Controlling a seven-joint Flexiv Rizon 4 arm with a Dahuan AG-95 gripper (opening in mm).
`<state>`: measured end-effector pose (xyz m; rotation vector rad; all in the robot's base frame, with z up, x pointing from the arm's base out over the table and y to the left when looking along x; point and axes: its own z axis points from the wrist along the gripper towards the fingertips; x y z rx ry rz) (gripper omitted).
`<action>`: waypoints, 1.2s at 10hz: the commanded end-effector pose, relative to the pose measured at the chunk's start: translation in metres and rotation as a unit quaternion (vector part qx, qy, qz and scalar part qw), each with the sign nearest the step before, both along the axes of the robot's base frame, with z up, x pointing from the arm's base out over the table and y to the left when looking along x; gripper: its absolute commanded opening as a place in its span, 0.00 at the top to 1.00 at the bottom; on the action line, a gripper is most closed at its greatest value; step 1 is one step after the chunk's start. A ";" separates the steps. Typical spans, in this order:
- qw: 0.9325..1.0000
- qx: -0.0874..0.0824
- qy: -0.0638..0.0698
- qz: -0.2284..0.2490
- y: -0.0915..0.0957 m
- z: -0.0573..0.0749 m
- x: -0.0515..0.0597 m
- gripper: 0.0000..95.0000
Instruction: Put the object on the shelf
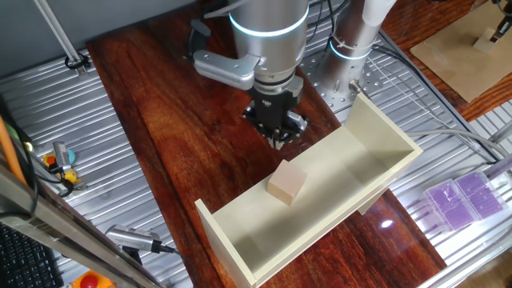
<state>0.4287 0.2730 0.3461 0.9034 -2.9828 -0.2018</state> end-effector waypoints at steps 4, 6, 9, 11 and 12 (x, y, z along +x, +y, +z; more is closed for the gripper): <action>0.998 -0.003 -0.014 0.063 -0.070 -0.025 0.020 1.00; 0.996 0.007 -0.022 0.090 -0.087 -0.035 0.022 1.00; 0.999 -0.010 -0.018 0.030 -0.087 -0.035 0.022 1.00; 0.999 -0.032 -0.014 -0.002 -0.087 -0.035 0.022 1.00; 0.999 -0.036 -0.013 -0.014 -0.079 -0.037 0.011 1.00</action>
